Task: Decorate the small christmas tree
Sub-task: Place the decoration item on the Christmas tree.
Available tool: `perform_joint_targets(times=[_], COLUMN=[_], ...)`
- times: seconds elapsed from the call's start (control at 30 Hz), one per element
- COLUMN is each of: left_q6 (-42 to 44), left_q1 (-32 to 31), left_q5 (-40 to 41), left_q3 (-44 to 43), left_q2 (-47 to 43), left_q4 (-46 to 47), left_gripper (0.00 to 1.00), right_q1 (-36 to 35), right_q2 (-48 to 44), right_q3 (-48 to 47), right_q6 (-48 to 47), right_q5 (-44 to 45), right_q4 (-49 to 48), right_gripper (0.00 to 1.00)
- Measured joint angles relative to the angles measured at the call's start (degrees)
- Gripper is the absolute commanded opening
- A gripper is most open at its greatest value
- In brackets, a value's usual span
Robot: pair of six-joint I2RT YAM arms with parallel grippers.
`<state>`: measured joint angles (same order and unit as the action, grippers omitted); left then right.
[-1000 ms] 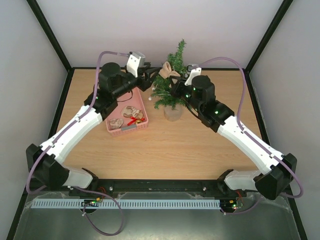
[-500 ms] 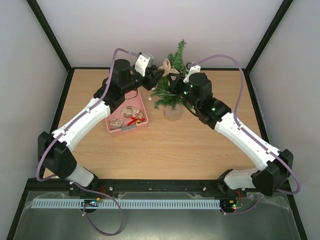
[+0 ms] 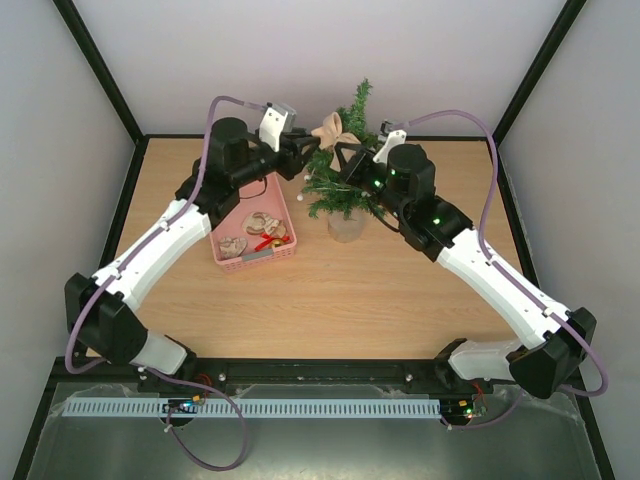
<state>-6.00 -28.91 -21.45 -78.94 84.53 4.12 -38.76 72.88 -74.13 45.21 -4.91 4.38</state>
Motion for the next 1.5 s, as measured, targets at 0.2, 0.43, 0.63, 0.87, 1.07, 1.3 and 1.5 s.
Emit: perform_joint_targets(times=[0.2,0.43,0.63,0.87,1.07,1.3,1.5], left_q6=[-0.57,-0.87,-1.11,-1.07,-1.07,-1.07,-1.07], left_q1=[-0.5,-1.77,-2.82,-3.34,-3.34,-3.34,-3.45], left_q5=[2.32,1.77,-1.18,-1.7,-1.66,-1.44,-1.4], left_q3=[-1.22,-2.56,-2.86,-6.36,-8.9,-9.16,-9.18], left_q2=[-1.29,-1.29,0.0,4.68,8.17,9.42,9.42], left_q4=[-1.73,-2.23,-0.63,-0.68,-0.66,-0.63,-0.61], left_gripper=[0.38,0.33,0.33,0.33,0.33,0.33,0.33], right_q1=[0.0,0.0,0.0,0.0,0.0,0.0,0.0], right_q2=[0.24,1.29,2.56,3.1,3.1,3.06,1.81], right_q3=[-0.02,-0.02,-0.02,-0.02,-0.2,-0.35,-0.28], right_q6=[1.11,1.09,1.07,0.68,0.2,-0.2,-0.2], right_q5=[0.7,3.8,5.01,6.23,6.71,5.88,4.31], right_q4=[1.27,3.32,3.98,4.39,4.59,5.53,6.21], right_gripper=[0.02,0.02,0.02,0.07,0.16,0.27,0.37])
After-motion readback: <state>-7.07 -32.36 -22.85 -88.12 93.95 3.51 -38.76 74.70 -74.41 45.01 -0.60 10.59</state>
